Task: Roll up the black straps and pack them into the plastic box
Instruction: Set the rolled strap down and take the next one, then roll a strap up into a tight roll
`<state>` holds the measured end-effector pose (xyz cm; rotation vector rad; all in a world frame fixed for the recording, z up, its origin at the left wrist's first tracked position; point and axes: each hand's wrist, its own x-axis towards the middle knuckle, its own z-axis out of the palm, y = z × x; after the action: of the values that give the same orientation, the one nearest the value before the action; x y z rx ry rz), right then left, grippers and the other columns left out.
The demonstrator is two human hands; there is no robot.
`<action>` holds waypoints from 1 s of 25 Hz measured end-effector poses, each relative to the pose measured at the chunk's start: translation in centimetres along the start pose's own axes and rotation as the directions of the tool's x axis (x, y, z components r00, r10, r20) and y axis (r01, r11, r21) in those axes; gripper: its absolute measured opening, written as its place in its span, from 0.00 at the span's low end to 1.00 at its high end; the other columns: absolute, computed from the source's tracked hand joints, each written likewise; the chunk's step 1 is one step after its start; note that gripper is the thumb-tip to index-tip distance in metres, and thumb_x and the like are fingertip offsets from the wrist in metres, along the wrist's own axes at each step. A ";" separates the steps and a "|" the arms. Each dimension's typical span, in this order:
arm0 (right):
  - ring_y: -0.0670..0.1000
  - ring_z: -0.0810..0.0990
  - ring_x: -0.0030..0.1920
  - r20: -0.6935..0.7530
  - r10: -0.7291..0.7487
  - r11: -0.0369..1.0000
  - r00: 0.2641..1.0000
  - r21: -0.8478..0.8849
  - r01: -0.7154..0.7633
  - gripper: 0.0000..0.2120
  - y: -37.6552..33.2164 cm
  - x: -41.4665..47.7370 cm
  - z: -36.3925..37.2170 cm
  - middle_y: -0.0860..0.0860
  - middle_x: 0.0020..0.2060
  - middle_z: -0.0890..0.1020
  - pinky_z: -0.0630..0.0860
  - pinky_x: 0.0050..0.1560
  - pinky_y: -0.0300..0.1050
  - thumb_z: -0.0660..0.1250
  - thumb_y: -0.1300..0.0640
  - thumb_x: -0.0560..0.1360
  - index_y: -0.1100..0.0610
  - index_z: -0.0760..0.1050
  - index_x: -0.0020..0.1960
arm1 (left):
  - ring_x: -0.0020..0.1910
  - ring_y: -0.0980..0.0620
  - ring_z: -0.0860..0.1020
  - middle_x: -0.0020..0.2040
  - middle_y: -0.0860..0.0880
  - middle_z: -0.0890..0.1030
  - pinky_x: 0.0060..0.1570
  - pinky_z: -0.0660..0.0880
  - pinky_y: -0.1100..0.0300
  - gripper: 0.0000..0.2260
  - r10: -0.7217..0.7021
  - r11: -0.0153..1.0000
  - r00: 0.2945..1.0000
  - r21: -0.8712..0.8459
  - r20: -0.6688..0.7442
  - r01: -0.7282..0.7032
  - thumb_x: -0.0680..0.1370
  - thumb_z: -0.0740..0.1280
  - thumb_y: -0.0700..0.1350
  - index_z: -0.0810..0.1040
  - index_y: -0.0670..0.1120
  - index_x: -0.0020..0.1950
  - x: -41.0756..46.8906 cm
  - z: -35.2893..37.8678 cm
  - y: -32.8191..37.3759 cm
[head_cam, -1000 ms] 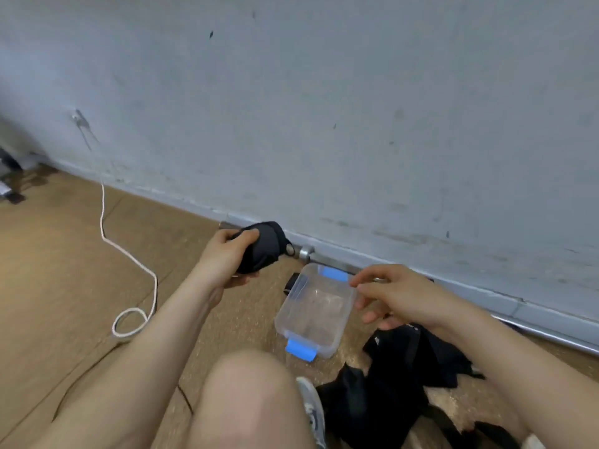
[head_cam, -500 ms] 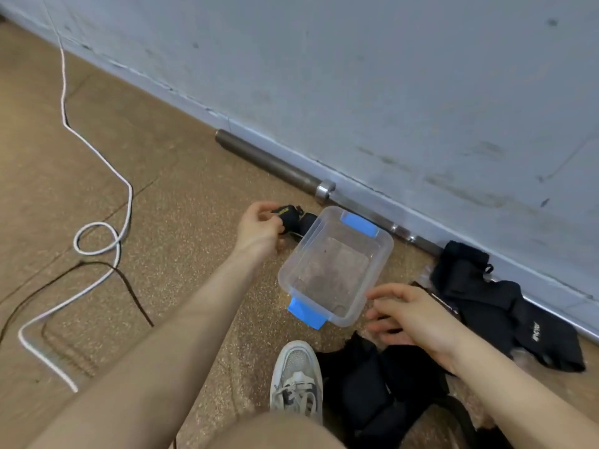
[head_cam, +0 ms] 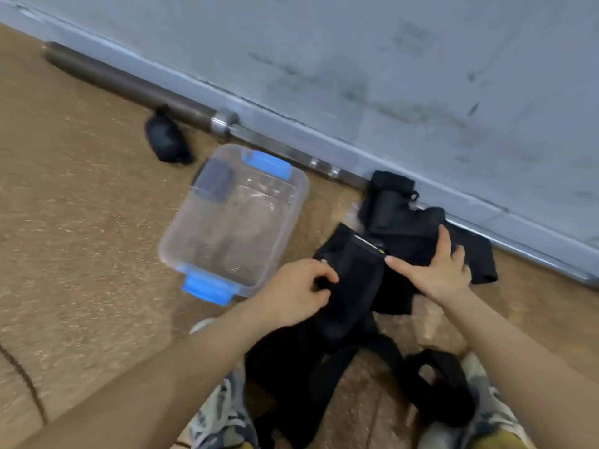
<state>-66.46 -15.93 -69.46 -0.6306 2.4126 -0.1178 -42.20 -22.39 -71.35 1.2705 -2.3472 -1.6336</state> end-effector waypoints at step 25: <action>0.50 0.79 0.28 -0.153 -0.373 0.128 0.915 0.968 0.214 0.15 3.1 -21.0 -28.0 0.50 0.33 0.82 0.68 0.21 0.36 0.56 0.70 0.71 0.55 0.76 0.46 | 0.36 0.53 0.83 0.37 0.48 0.85 0.40 0.76 0.61 0.03 0.122 0.821 0.956 -0.514 -0.268 -0.248 0.74 0.70 0.38 0.83 0.40 0.45 -11.0 -9.6 28.3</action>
<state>-70.24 -5.35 -36.21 -0.4030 1.4695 -1.6372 -47.76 -19.59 -40.11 0.9998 -1.6351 -1.7933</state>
